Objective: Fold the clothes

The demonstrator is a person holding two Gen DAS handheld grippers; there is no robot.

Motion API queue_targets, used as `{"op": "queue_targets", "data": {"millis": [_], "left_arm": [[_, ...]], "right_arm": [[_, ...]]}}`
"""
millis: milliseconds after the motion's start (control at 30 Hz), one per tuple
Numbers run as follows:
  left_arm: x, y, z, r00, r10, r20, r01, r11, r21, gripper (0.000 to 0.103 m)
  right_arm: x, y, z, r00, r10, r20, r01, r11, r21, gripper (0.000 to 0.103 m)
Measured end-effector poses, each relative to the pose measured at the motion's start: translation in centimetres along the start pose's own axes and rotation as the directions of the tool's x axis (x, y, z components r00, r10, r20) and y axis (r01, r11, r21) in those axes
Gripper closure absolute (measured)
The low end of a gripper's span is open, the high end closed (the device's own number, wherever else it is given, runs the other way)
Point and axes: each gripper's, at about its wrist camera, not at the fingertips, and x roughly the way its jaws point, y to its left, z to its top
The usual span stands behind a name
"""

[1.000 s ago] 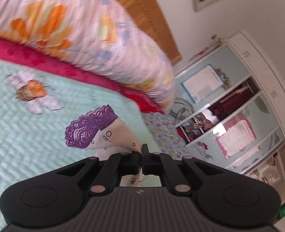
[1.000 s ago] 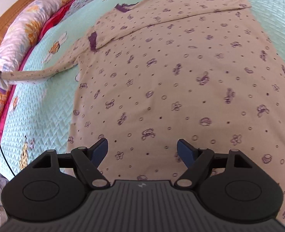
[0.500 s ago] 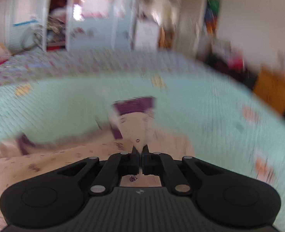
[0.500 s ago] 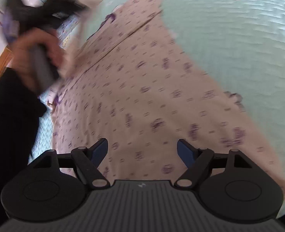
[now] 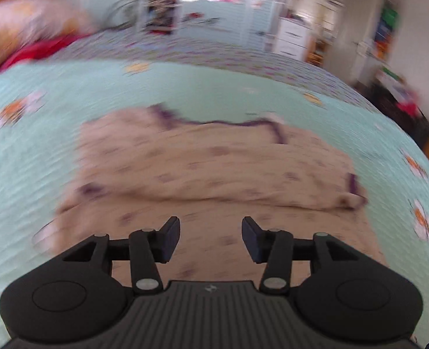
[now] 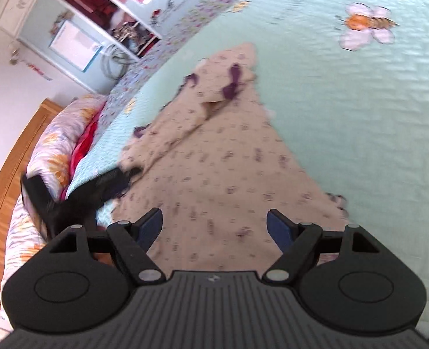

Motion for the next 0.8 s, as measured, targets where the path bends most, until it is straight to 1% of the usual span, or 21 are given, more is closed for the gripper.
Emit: {"op": "queue_targets", "data": {"millis": [67, 133, 200, 233, 300, 333, 367, 400, 467, 500, 567, 600, 700, 733, 767, 800], "left_arm": [[-0.9, 3.7, -0.3, 0.999, 0.048, -0.005, -0.048, 0.997, -0.062, 0.053], [-2.0, 6.4, -1.2, 0.999, 0.048, -0.007, -0.048, 0.992, -0.119, 0.053], [-3.0, 8.9, -2.0, 0.999, 0.043, -0.008, -0.044, 0.983, -0.176, 0.053], [-3.1, 9.0, -2.3, 0.999, 0.032, -0.005, -0.032, 0.984, -0.174, 0.053], [-3.1, 8.6, -2.8, 1.0, 0.006, 0.002, -0.005, 0.987, -0.16, 0.053], [-3.1, 8.5, -3.0, 1.0, -0.007, 0.006, 0.008, 0.988, -0.153, 0.053], [-3.1, 8.3, -3.2, 1.0, -0.02, 0.009, 0.021, 0.989, -0.146, 0.053], [-3.1, 8.1, -3.5, 0.999, -0.033, 0.013, 0.035, 0.99, -0.139, 0.053], [-3.2, 7.8, -4.0, 0.998, -0.059, 0.019, 0.061, 0.99, -0.125, 0.053], [-3.2, 7.6, -4.2, 0.997, -0.072, 0.022, 0.074, 0.99, -0.118, 0.053], [-3.2, 7.3, -4.7, 0.995, -0.099, 0.028, 0.101, 0.99, -0.103, 0.053], [-3.2, 7.1, -4.9, 0.993, -0.112, 0.031, 0.114, 0.989, -0.095, 0.052], [-2.7, 5.7, -5.2, 0.993, -0.113, 0.017, 0.114, 0.993, -0.042, 0.05], [-2.6, 5.4, -5.3, 0.993, -0.116, 0.013, 0.116, 0.993, -0.034, 0.05], [-2.4, 5.2, -5.4, 0.993, -0.12, 0.007, 0.12, 0.992, -0.031, 0.05], [-2.3, 5.0, -5.5, 0.993, -0.118, 0.003, 0.118, 0.993, -0.028, 0.05]], "right_arm": [[0.4, 1.3, 0.4, 1.0, 0.011, 0.006, -0.01, 1.0, -0.026, 0.023], [0.9, 2.5, 1.8, 0.998, 0.039, 0.048, -0.036, 0.998, -0.052, 0.023], [1.9, 3.0, 4.0, 0.992, 0.079, 0.101, -0.073, 0.995, -0.062, 0.023], [2.8, 3.0, 5.2, 0.987, 0.099, 0.125, -0.092, 0.994, -0.056, 0.023], [5.0, 2.4, 8.1, 0.981, 0.114, 0.158, -0.107, 0.993, -0.049, 0.023], [6.4, 2.1, 9.8, 0.979, 0.119, 0.164, -0.11, 0.992, -0.062, 0.023], [8.0, 1.6, 11.6, 0.98, 0.107, 0.167, -0.096, 0.993, -0.074, 0.023], [9.5, 1.0, 13.3, 0.982, 0.092, 0.165, -0.079, 0.994, -0.079, 0.023], [12.4, -0.5, 16.5, 0.985, 0.101, 0.136, -0.093, 0.993, -0.065, 0.023], [13.5, -1.0, 17.4, 0.988, 0.092, 0.121, -0.085, 0.995, -0.061, 0.023], [15.7, -2.0, 19.2, 0.994, 0.071, 0.089, -0.066, 0.996, -0.054, 0.028], [16.7, -2.3, 19.7, 0.995, 0.069, 0.073, -0.065, 0.996, -0.064, 0.03], [18.6, -3.0, 19.7, 0.998, 0.049, 0.049, -0.046, 0.996, -0.07, 0.034], [19.3, -3.1, 19.5, 0.998, 0.054, 0.032, -0.052, 0.996, -0.07, 0.039], [19.9, -3.1, 19.4, 0.998, 0.06, 0.014, -0.059, 0.996, -0.071, 0.047], [20.5, -3.2, 19.2, 0.998, 0.065, -0.005, -0.065, 0.995, -0.071, 0.052]]}}
